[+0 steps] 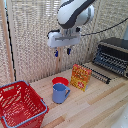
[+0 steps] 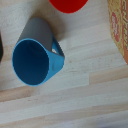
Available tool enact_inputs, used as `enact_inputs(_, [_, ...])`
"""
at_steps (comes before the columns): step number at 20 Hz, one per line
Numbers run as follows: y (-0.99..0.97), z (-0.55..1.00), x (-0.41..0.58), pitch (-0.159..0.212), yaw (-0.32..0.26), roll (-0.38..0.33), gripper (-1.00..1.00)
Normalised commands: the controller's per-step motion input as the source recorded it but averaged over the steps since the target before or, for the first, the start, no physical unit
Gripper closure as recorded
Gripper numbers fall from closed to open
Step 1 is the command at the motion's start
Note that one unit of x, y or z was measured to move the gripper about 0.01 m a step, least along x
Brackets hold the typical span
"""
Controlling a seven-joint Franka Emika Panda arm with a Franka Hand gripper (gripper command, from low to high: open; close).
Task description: Please locate the crimson dish within your space. Move your hand towards it gently. Tenderly hold the bowl carefully using your fingers and raise it. With caution, shift it towards the basket. Kindly let loose of the dish to drop it in the basket.
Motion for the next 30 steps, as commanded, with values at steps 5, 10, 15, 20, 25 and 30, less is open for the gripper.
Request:
enact_inputs(5, [-0.24, -0.12, 0.442, 0.000, 0.090, 0.003, -1.00])
enact_inputs(10, [-0.33, -0.13, 0.461, 0.000, 0.096, 0.016, -1.00])
enact_inputs(15, [-0.38, -0.13, 0.409, 0.011, 0.099, 0.020, -1.00])
enact_inputs(20, [-0.41, -0.18, 0.423, 0.024, 0.122, 0.019, -1.00])
enact_inputs(25, [-0.27, -0.28, 0.333, 0.035, 0.128, 0.000, -1.00])
enact_inputs(30, [-0.09, -0.39, 0.061, 0.133, 0.086, -0.013, -1.00])
